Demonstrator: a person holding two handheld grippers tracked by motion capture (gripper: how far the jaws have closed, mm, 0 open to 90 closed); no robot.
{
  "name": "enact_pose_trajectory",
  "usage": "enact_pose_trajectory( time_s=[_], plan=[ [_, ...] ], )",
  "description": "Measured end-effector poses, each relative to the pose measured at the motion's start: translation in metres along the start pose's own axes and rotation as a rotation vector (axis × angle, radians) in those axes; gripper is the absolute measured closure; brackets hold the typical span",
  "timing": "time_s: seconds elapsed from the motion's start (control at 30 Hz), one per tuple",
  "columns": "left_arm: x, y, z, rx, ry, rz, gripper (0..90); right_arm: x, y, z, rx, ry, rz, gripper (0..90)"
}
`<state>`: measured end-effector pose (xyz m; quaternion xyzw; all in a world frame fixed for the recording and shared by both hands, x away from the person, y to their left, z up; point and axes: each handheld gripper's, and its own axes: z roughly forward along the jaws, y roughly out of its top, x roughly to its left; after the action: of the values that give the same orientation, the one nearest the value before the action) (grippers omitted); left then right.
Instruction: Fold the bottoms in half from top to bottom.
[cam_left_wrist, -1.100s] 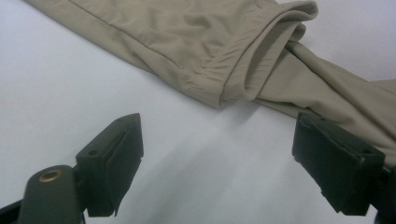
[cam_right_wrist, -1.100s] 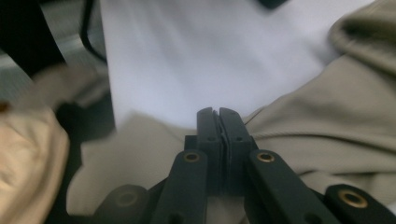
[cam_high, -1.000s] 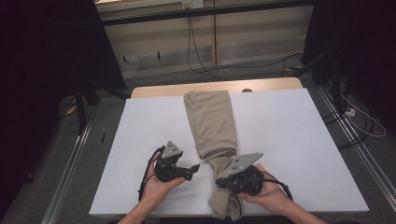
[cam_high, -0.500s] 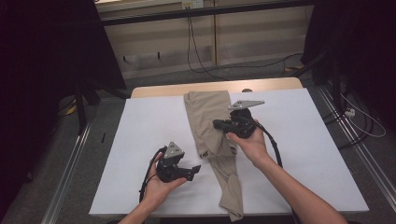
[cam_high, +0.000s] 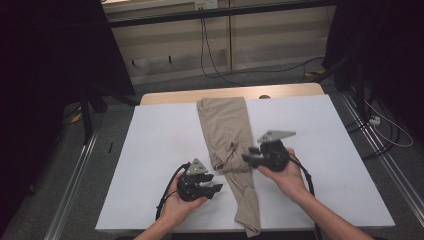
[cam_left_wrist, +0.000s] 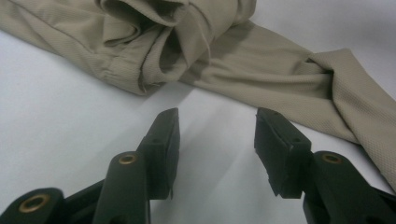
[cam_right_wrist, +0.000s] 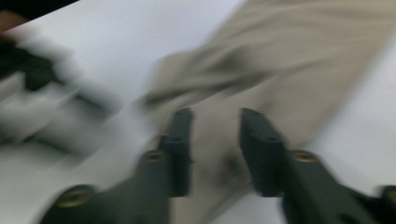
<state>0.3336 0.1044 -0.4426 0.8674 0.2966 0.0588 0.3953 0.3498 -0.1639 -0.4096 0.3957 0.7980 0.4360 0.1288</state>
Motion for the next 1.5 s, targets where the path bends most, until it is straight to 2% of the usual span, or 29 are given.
enact_pose_trajectory(
  time_s=[0.03, 0.07, 0.1, 0.13, 0.17, 0.2, 0.27, 0.3, 0.37, 0.4, 0.43, 0.47, 0.5, 0.53, 0.6, 0.63, 0.67, 0.77, 0.83, 0.9, 0.97, 1.03, 1.1, 1.17, 1.23, 1.27, 1.33, 1.4, 1.5],
  plan=[
    [0.0, 0.0, -0.001, 0.001, 0.007, -0.001, 51.0, 0.009, -0.006, -0.004, 0.019, 0.043, -0.024, 71.7],
    [0.0, -0.001, -0.001, 0.0, 0.0, -0.005, 50.9, 0.023, -0.016, -0.009, 0.062, 0.086, -0.064, 73.0],
    [0.001, -0.001, -0.001, 0.006, 0.002, -0.002, 50.6, 0.032, -0.023, -0.012, 0.088, 0.107, -0.08, 75.1],
    [0.001, -0.001, -0.002, 0.004, 0.002, -0.001, 49.7, 0.042, -0.03, -0.014, 0.121, 0.16, -0.103, 75.8],
    [0.001, -0.001, -0.002, 0.001, 0.004, 0.003, 49.1, 0.052, -0.037, -0.016, 0.147, 0.191, -0.134, 75.6],
    [0.0, -0.001, -0.002, -0.001, 0.004, 0.003, 47.8, 0.063, -0.043, -0.018, 0.173, 0.206, -0.171, 73.3],
    [0.001, -0.001, -0.002, 0.002, 0.003, 0.007, 46.5, 0.074, -0.052, -0.018, 0.208, 0.24, -0.195, 65.3],
    [0.001, -0.001, -0.002, 0.007, -0.001, 0.007, 46.2, 0.08, -0.055, -0.016, 0.223, 0.25, -0.223, 61.2],
    [0.0, -0.001, -0.001, 0.012, 0.0, 0.012, 44.8, 0.087, -0.06, -0.01, 0.257, 0.229, -0.282, 52.1],
    [0.0, -0.001, -0.001, 0.012, -0.001, 0.015, 44.7, 0.091, -0.062, -0.007, 0.268, 0.225, -0.288, 50.6],
    [-0.001, -0.001, -0.002, 0.006, -0.002, 0.016, 44.6, 0.091, -0.062, -0.007, 0.261, 0.219, -0.302, 50.8],
    [-0.001, -0.002, -0.002, 0.001, -0.003, 0.015, 44.6, 0.092, -0.061, -0.007, 0.264, 0.206, -0.308, 58.2],
    [-0.001, -0.002, -0.003, -0.001, -0.005, 0.014, 44.6, 0.091, -0.061, -0.008, 0.258, 0.188, -0.313, 70.4],
    [-0.001, -0.002, -0.004, 0.002, -0.002, 0.014, 44.4, 0.089, -0.061, -0.011, 0.243, 0.173, -0.294, 80.6],
    [0.0, -0.002, -0.004, 0.004, -0.001, 0.013, 44.3, 0.079, -0.06, -0.02, 0.209, 0.194, -0.228, 88.0],
    [-0.001, -0.002, -0.004, 0.003, -0.003, 0.012, 44.3, 0.075, -0.059, -0.024, 0.195, 0.189, -0.217, 90.0],
    [-0.001, -0.002, -0.003, 0.001, -0.005, 0.012, 44.4, 0.07, -0.058, -0.032, 0.162, 0.176, -0.2, 90.0],
    [-0.004, -0.001, -0.002, 0.009, -0.008, 0.018, 44.5, 0.062, -0.06, -0.046, 0.131, 0.146, -0.184, 90.0],
    [-0.003, 0.0, 0.0, 0.013, -0.01, 0.019, 44.5, 0.062, -0.062, -0.049, 0.126, 0.165, -0.188, 90.0],
    [-0.003, 0.0, 0.0, 0.008, -0.002, 0.012, 44.4, 0.071, -0.059, -0.041, 0.156, 0.235, -0.205, 72.4],
    [-0.001, 0.0, -0.001, 0.003, 0.001, 0.005, 44.2, 0.087, -0.057, -0.026, 0.177, 0.245, -0.277, 62.1],
    [0.0, 0.0, -0.003, 0.002, 0.002, 0.006, 43.5, 0.096, -0.056, -0.014, 0.215, 0.273, -0.313, 55.2],
    [0.001, -0.001, -0.004, 0.0, 0.002, 0.008, 43.4, 0.104, -0.059, -0.003, 0.262, 0.258, -0.347, 48.0],
    [0.001, -0.002, -0.004, 0.005, 0.008, 0.013, 43.3, 0.107, -0.064, -0.001, 0.252, 0.234, -0.368, 49.9],
    [0.001, -0.002, -0.004, 0.002, 0.001, 0.01, 42.8, 0.106, -0.064, -0.005, 0.241, 0.206, -0.366, 85.2],
    [0.001, -0.001, -0.004, 0.003, -0.003, 0.012, 42.8, 0.103, -0.064, -0.009, 0.228, 0.188, -0.339, 87.4],
    [-0.001, -0.001, -0.004, -0.001, -0.004, 0.017, 42.9, 0.096, -0.064, -0.016, 0.206, 0.188, -0.311, 88.3],
    [-0.002, -0.001, -0.004, -0.004, -0.007, 0.014, 43.2, 0.088, -0.061, -0.028, 0.169, 0.175, -0.288, 88.7],
    [-0.008, 0.0, -0.004, 0.0, -0.022, 0.01, 44.1, 0.072, -0.06, -0.052, 0.094, 0.16, -0.219, 88.7]
  ],
)
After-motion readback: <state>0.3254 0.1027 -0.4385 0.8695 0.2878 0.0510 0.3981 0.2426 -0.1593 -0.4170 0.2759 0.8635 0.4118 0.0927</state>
